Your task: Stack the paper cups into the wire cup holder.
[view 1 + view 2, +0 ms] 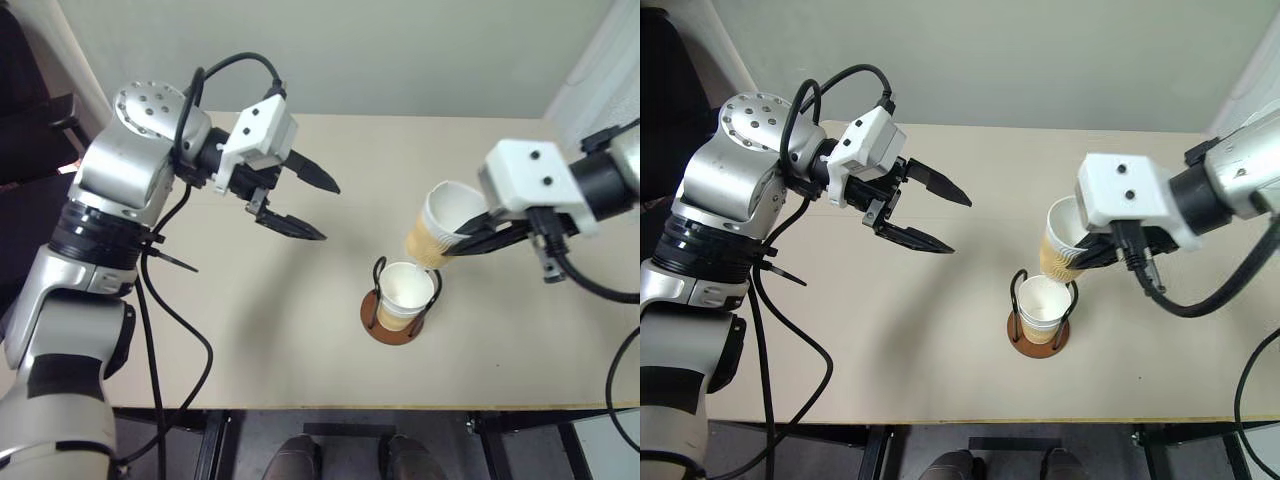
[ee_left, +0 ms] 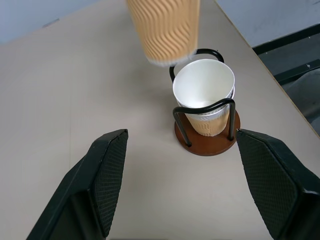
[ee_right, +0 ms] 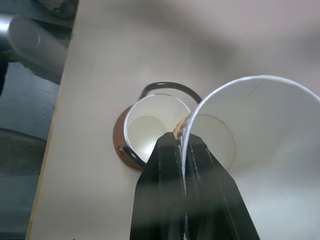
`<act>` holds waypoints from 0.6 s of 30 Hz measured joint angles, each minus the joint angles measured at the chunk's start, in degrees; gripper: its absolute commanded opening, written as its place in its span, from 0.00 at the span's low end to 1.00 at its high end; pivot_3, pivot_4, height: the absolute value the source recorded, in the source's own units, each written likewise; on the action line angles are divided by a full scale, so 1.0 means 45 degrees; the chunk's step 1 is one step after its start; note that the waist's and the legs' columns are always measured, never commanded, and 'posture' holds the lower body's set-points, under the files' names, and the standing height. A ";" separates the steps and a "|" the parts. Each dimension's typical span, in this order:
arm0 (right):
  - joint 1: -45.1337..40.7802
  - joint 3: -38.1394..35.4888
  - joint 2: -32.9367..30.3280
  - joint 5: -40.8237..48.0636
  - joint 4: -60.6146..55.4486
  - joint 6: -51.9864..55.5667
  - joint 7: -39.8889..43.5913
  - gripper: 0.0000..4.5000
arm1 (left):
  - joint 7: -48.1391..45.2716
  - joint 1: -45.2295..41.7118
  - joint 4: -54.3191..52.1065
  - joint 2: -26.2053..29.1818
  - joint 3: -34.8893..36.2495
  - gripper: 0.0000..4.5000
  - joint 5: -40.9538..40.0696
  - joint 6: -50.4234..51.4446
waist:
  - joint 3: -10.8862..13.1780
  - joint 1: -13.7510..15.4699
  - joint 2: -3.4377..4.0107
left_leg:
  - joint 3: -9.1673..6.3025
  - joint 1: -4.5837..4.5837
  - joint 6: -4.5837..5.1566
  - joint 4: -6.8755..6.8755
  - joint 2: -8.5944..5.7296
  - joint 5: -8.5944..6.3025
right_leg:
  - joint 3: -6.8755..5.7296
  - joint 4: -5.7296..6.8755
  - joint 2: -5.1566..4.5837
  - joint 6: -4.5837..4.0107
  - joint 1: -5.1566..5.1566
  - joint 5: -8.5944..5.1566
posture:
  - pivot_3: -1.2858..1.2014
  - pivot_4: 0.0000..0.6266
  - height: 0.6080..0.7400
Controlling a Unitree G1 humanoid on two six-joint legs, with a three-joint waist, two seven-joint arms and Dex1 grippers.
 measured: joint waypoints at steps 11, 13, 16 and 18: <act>0.1719 0.0412 0.0866 -0.0951 -0.0658 -0.0667 -0.0486 0.01 | -0.0005 0.0000 -0.0027 -0.0015 0.0360 0.82 0.0272 0.0400 | 0.0000 -0.0026 0.0000 | 0.0006 0.0011 -0.0002 0.0007 0.0001 0.0002 | 0.0001 0.0018 -0.0003 -0.0006 0.0007 -0.0001 | 0.52 0.24 1.00; 0.1916 0.0638 0.1178 -0.1328 -0.0695 -0.0879 -0.0701 0.01 | -0.0005 0.0000 -0.0087 -0.0085 0.0377 0.82 0.0285 0.0436 | 0.0000 -0.0031 0.0000 | 0.0006 0.0013 -0.0002 0.0009 0.0002 0.0002 | 0.0002 0.0020 -0.0005 -0.0006 0.0008 0.0001 | 0.52 0.24 1.00; 0.2268 0.1188 0.1535 -0.2127 -0.0660 -0.1414 -0.0918 0.05 | -0.0007 0.0000 -0.0224 -0.0181 0.0377 0.82 0.0299 0.0476 | 0.0000 -0.0031 0.0000 | 0.0005 0.0012 -0.0002 0.0010 0.0001 0.0002 | 0.0001 0.0019 -0.0007 -0.0004 0.0007 0.0003 | 0.52 0.24 1.00; 0.2275 0.1219 0.1723 -0.2384 -0.0611 -0.1549 -0.0988 0.14 | -0.0007 -0.0001 -0.0257 -0.0188 0.0377 0.82 0.0300 0.0517 | 0.0000 -0.0035 0.0000 | 0.0004 0.0012 -0.0002 0.0006 0.0002 0.0001 | 0.0001 0.0017 -0.0007 -0.0003 0.0007 0.0003 | 0.52 0.24 1.00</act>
